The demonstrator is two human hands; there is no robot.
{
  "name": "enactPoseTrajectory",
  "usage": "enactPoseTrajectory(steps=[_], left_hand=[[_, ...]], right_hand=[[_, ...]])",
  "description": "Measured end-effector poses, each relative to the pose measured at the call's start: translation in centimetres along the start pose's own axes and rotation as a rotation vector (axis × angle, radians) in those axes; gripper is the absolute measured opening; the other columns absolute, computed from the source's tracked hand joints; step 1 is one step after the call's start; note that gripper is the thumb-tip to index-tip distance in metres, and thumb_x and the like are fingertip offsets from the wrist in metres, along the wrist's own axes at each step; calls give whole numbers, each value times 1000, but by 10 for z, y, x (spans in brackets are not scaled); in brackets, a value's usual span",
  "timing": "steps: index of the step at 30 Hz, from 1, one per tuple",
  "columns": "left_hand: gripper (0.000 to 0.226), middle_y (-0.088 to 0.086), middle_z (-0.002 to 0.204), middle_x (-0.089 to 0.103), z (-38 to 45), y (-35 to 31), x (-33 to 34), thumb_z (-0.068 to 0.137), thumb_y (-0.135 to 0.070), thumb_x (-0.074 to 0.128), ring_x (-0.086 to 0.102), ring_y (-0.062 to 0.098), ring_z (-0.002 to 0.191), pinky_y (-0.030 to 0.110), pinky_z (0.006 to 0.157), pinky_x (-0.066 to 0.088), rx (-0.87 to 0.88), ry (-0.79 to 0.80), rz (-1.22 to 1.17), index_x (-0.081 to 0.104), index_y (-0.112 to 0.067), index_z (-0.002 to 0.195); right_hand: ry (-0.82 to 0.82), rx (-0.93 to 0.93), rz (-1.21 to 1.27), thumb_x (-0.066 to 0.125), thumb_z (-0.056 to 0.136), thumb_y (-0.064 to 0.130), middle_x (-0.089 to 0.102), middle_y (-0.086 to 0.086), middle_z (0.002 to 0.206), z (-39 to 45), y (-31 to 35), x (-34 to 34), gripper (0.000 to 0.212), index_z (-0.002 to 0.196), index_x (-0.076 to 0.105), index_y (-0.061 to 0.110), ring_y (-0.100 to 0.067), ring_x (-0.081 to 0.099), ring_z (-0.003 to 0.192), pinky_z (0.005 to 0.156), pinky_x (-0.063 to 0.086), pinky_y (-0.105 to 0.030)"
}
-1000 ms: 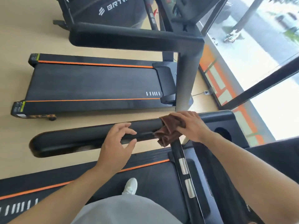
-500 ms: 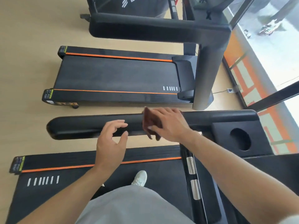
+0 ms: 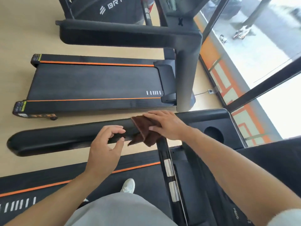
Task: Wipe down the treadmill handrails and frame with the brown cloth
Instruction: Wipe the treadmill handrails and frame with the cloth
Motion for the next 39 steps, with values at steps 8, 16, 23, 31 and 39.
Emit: enactPoseTrajectory(steps=[8,16,23,31,39], left_hand=[[25,-24,114,62,-8,-6,26,90,-7,68,55,-6,111,10,92,40,20,121,-3,67,-31,96],[17,-21,109,65,-19,18,2,94,-13,66,60,5,110,20,93,47,-58,21,-49,68,-30,96],[18,-14,102,68,-33,63,-91,104,-23,50,63,7,102,8,84,43,-253,-357,-115,67,-26,101],[21,-10,104,70,-65,126,-179,104,-29,46,64,6,103,21,91,46,-453,-603,-172,67,-23,103],[16,-11,102,70,-80,195,-233,101,-32,53,64,5,101,11,83,45,-626,-548,-299,67,-24,103]], right_hand=[[17,515,83,44,107,24,18,5,171,-105,-169,-42,58,162,27,34,-22,9,159,128,3,-40],[-345,334,131,46,107,39,62,10,143,-40,-62,-19,37,141,59,34,-18,50,139,121,29,-40],[-222,-116,-49,37,106,50,64,14,135,69,133,18,37,137,53,38,-18,61,121,102,44,-40],[-317,-160,-106,32,106,48,66,0,124,119,287,57,42,129,58,24,-26,63,106,94,47,-44],[-197,-239,-235,49,100,53,63,-6,118,181,405,84,41,124,59,21,-30,61,103,89,50,-49]])
Point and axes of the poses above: each hand's wrist, its own z-axis towards the middle knuckle, its own x-axis out of the palm, y = z × x, the point moved 6 cm from there along z, towards the middle knuckle
